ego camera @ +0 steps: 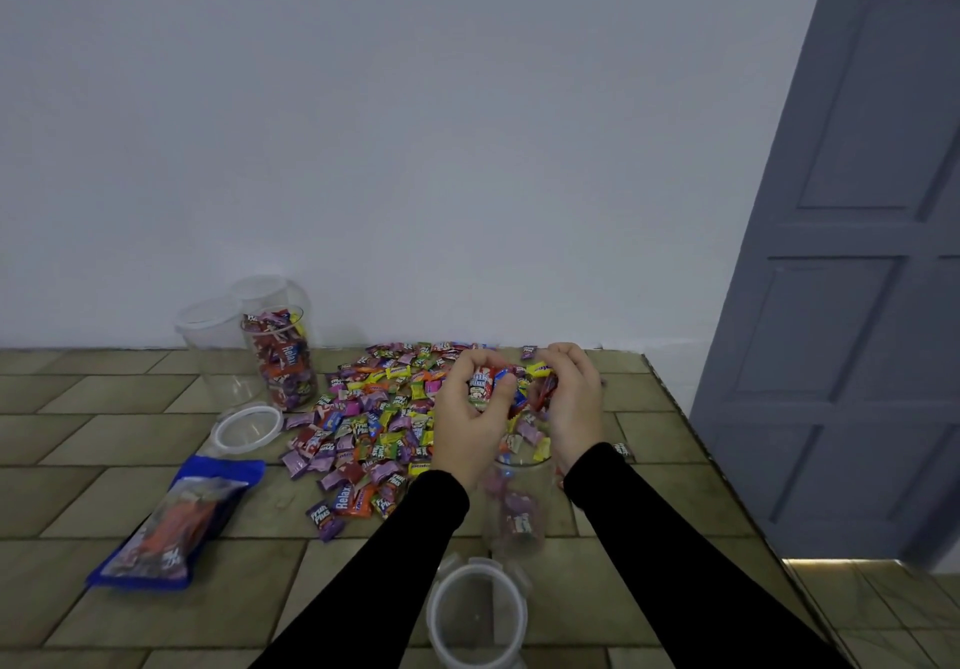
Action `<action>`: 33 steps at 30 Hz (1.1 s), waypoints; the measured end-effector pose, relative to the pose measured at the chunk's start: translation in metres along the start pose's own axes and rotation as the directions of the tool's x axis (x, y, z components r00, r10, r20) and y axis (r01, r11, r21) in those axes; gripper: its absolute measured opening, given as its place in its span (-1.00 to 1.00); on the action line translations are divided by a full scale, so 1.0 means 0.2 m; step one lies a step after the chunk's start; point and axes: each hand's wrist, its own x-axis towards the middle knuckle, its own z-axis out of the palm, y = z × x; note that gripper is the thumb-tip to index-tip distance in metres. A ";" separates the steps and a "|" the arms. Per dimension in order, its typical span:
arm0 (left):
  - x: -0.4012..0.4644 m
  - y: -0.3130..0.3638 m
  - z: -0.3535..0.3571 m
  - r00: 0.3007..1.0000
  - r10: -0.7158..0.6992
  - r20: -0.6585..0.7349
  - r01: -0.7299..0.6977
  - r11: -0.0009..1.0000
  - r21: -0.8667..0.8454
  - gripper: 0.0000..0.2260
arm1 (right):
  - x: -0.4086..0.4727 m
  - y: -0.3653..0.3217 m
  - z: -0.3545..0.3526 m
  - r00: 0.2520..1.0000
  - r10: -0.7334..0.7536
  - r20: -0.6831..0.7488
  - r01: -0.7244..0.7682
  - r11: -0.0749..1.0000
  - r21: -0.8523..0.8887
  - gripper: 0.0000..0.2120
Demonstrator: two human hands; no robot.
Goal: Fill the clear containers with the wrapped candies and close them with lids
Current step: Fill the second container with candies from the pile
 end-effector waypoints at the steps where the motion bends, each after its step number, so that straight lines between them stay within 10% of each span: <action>1: 0.00 -0.01 0.00 1.000 0.001 -0.003 -0.001 1.000 -0.001 -0.93 | 0.00 0.00 0.00 1.000 0.003 -0.009 -0.003 1.000 -0.003 -0.92; 14: -0.06 -0.08 -0.02 0.993 -0.062 0.102 0.080 0.981 -0.178 -0.54 | 0.00 0.00 -0.01 1.000 0.004 -0.020 -0.004 1.000 0.007 -0.84; 22: -0.12 -0.07 0.00 0.779 -0.560 0.283 0.626 0.659 -0.417 -0.32 | -0.01 0.00 -0.01 1.000 0.005 0.030 -0.006 0.998 0.057 -0.76; 33: -0.11 -0.12 0.01 0.779 -0.577 0.246 0.620 0.651 -0.438 -0.27 | -0.01 0.00 -0.02 0.985 -0.093 0.146 0.088 0.995 0.042 -0.84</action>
